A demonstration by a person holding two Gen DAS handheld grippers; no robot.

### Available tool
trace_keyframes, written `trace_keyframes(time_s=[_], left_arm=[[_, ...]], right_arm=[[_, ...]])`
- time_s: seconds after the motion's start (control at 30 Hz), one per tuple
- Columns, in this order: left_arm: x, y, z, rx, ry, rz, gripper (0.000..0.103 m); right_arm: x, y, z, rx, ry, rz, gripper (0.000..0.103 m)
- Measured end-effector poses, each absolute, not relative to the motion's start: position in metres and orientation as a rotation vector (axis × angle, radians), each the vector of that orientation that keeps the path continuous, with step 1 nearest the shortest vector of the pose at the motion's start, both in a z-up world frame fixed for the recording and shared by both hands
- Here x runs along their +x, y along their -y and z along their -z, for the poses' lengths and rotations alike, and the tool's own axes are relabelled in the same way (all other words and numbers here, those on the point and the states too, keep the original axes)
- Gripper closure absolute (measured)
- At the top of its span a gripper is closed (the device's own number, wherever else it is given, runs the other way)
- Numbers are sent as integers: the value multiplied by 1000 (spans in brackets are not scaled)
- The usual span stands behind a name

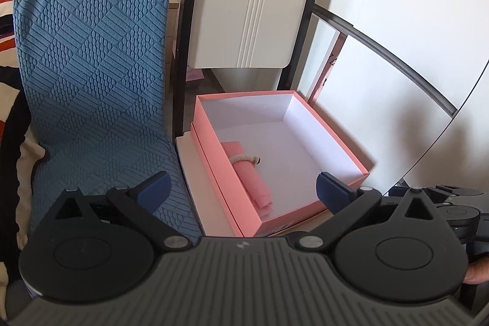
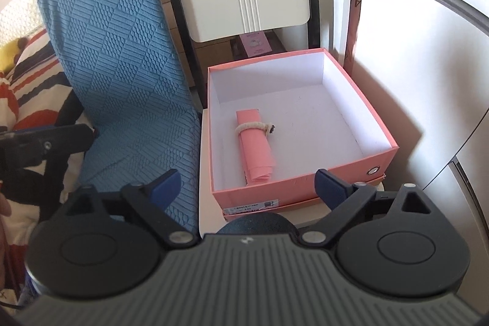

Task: Organize objects

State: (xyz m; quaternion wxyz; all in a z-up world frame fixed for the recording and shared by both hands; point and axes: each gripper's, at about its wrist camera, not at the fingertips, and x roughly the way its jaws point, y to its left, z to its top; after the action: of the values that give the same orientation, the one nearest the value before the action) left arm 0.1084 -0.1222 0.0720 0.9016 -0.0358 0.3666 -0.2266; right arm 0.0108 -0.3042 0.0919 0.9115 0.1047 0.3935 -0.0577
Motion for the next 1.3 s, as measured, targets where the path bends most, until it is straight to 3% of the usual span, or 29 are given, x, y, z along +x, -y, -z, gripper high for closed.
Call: trace_keyframes(time_s=[1.3], left_arm=[[112, 114, -66, -71, -790, 421, 0]], right_arm=[[9, 307, -88, 236, -833, 153, 7]])
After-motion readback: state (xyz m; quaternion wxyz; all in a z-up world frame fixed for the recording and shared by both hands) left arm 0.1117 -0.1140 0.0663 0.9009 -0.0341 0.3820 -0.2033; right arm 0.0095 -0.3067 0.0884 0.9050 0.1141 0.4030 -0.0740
